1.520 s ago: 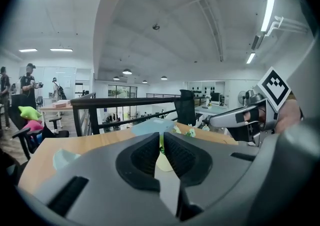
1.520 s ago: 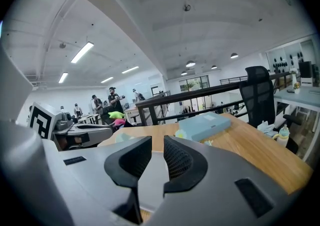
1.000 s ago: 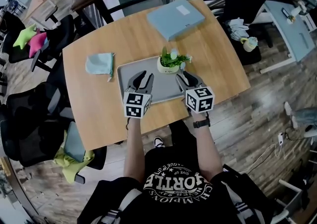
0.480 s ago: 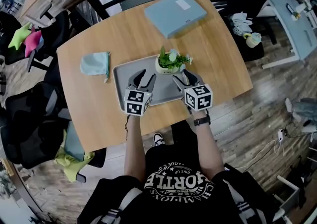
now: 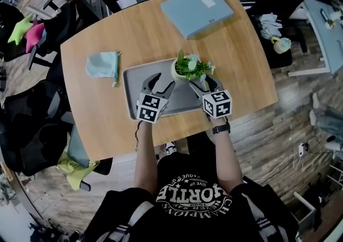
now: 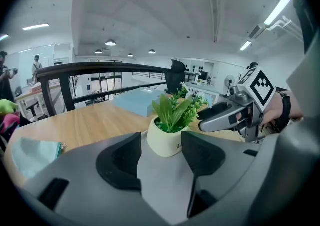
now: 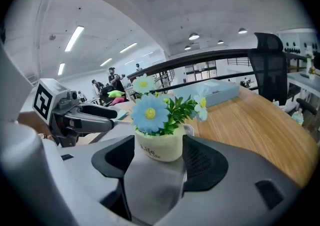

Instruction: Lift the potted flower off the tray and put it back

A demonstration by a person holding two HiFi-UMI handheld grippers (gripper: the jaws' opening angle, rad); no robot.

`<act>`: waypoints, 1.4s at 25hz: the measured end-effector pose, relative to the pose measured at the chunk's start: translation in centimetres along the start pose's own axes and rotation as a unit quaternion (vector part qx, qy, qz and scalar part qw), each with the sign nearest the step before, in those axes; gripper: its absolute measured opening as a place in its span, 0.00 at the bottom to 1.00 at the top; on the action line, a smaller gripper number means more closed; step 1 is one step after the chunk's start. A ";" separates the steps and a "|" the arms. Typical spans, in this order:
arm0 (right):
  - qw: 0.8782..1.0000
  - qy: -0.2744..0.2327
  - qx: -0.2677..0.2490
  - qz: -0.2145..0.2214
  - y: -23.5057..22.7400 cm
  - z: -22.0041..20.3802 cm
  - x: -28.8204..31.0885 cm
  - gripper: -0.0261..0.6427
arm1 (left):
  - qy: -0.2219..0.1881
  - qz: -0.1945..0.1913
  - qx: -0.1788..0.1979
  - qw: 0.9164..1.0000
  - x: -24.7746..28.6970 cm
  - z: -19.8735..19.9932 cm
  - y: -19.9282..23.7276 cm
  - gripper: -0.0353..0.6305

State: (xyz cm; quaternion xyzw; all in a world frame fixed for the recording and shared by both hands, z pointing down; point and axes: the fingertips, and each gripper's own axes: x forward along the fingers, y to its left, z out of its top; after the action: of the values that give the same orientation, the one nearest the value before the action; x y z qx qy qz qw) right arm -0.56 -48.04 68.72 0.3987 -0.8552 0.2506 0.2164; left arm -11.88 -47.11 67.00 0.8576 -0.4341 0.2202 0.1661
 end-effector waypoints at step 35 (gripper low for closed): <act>0.991 0.026 -0.110 0.068 -1.1 -0.5 5.0 0.55 | 0.076 -0.064 0.051 0.994 6.8 -3.2 -1.6 0.44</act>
State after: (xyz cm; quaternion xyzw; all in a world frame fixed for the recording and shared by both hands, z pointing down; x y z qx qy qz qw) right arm -2.58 -51.20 72.20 0.3064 -0.8969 0.1791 0.2640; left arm -7.75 -49.26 73.18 0.8719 -0.3528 0.2953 0.1679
